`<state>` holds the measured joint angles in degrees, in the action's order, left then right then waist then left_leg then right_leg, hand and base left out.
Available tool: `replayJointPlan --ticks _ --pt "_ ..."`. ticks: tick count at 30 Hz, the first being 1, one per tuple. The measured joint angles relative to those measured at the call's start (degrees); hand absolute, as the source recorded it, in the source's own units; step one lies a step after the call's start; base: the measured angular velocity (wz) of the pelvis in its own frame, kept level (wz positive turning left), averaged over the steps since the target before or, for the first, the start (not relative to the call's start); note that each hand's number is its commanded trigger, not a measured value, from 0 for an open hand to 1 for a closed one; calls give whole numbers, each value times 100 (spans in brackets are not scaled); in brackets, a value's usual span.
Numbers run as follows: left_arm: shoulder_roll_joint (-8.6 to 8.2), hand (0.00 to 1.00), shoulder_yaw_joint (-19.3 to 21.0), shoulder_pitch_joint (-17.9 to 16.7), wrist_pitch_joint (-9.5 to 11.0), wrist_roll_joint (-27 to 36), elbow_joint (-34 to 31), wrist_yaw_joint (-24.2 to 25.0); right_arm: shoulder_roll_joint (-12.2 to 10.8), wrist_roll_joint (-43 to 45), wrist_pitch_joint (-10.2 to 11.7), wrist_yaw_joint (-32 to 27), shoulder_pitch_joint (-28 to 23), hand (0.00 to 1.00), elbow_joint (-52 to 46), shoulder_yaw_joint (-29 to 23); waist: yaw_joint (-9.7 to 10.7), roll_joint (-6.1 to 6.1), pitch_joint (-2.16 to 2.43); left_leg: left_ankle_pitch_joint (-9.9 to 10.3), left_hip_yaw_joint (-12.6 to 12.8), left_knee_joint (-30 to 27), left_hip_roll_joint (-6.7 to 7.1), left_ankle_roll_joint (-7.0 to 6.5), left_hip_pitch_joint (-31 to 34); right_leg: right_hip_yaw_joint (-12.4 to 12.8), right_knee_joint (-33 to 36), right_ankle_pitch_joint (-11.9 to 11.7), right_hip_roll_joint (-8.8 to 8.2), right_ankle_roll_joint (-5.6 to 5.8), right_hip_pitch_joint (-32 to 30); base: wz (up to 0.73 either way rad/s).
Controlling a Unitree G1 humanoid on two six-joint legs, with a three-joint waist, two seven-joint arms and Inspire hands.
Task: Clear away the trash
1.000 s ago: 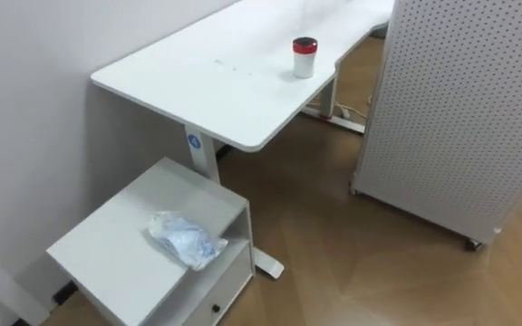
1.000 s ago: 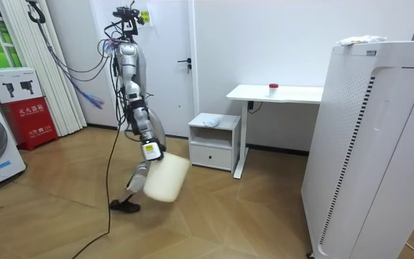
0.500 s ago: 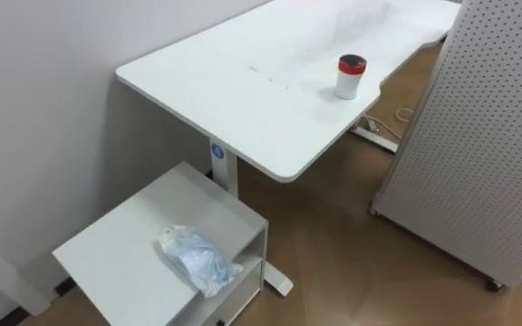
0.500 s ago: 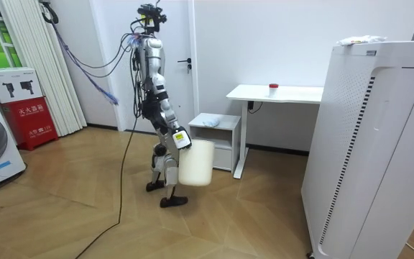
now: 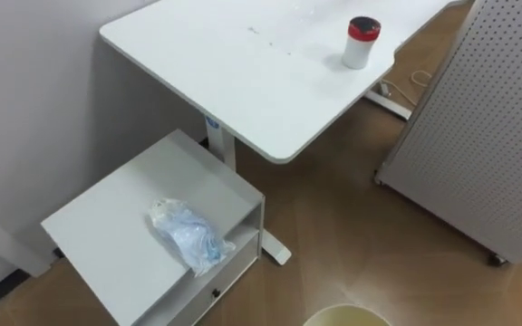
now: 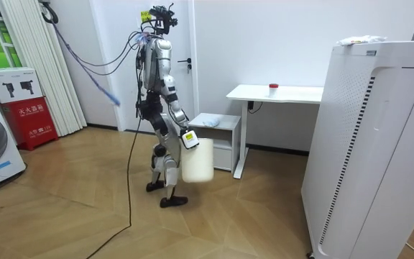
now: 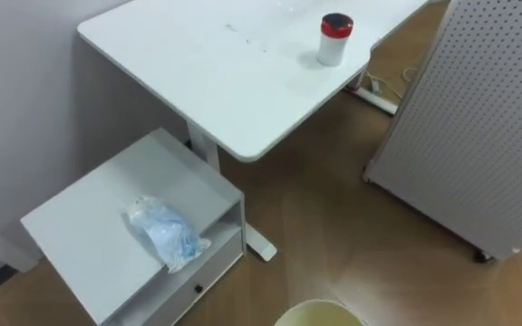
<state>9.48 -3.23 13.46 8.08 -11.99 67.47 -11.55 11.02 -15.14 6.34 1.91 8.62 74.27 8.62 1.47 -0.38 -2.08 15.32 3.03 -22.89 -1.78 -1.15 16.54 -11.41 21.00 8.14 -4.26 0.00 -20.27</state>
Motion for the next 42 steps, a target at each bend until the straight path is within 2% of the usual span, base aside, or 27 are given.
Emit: replayJointPlan --ticks 4,5,9,14,17,18,20,21,23,28,34,39,42 --pt "-2 0 -223 376 0 163 5 -317 -25 -15 5 -54 255 100 6 438 -3 30 -87 0 4 -187 -4 -1 263 -17 158 -21 -64 -30 -238 3" --pt "-7 0 -343 511 0 273 4 -415 -25 -17 -1 -63 394 100 20 597 0 61 -121 0 -2 -268 -8 -1 387 -17 205 -34 -63 -43 -346 0" --pt "-4 0 -501 837 57 408 8 -723 -53 -30 -4 -77 695 100 52 896 5 167 -201 1 20 -381 -41 3 672 -20 354 -72 -58 -87 -624 0" --pt "24 0 -599 1184 60 498 10 -1159 -60 -34 -11 -125 936 100 34 1064 79 227 -244 0 97 -625 -59 7 1129 34 593 -101 -65 -143 -1122 -7" --pt "24 0 -608 1311 62 518 10 -1207 -95 -44 9 -135 1004 100 5 1073 249 224 -265 2 76 -738 -63 8 1306 11 677 -105 -72 -151 -1271 2" --pt "25 0 -608 1372 62 517 10 -1223 -104 -56 2 -136 1031 100 2 1072 303 237 -285 12 69 -789 -70 13 1370 9 687 -111 -74 -160 -1314 0" --pt "36 0 -608 1494 62 511 10 -1302 -118 -87 17 -151 1036 100 -52 1070 349 242 -295 26 74 -873 -75 12 1499 16 772 -116 -84 -169 -1453 -4" --pt "58 0 -609 1605 62 518 10 -1325 -114 -122 49 -179 1079 100 -87 1070 378 269 -322 52 76 -975 -90 10 1609 15 827 -112 -88 -176 -1543 -5" --pt "71 0 -618 1748 65 513 9 -1359 -113 -189 58 -203 1135 100 -84 1074 400 298 -343 82 86 -1098 -106 9 1737 28 925 -106 -84 -186 -1670 -5" --pt "71 0 -625 1880 73 552 -7 -1511 -118 -282 118 -262 1186 100 -130 1077 460 350 -374 168 97 -1370 -163 23 1976 35 1118 -71 -79 -237 -1900 -7" --pt "201 0 -620 2098 64 310 -8 -1639 -73 -440 130 -355 1185 100 -314 1083 499 356 -380 243 80 -1718 -231 71 2381 20 1420 29 -67 -321 -2263 1" --pt "339 0 -618 2182 64 180 -17 -2004 -72 -740 157 -385 1179 100 -315 1155 638 342 -379 455 80 -2168 -277 132 2565 21 1901 286 -78 -392 -2485 -1" --pt "392 0 -637 2360 67 -116 -18 -2248 -9 -959 189 -446 1164 100 -461 1270 732 332 -378 497 62 -2338 -278 145 2775 20 2115 359 -102 -422 -2706 4"
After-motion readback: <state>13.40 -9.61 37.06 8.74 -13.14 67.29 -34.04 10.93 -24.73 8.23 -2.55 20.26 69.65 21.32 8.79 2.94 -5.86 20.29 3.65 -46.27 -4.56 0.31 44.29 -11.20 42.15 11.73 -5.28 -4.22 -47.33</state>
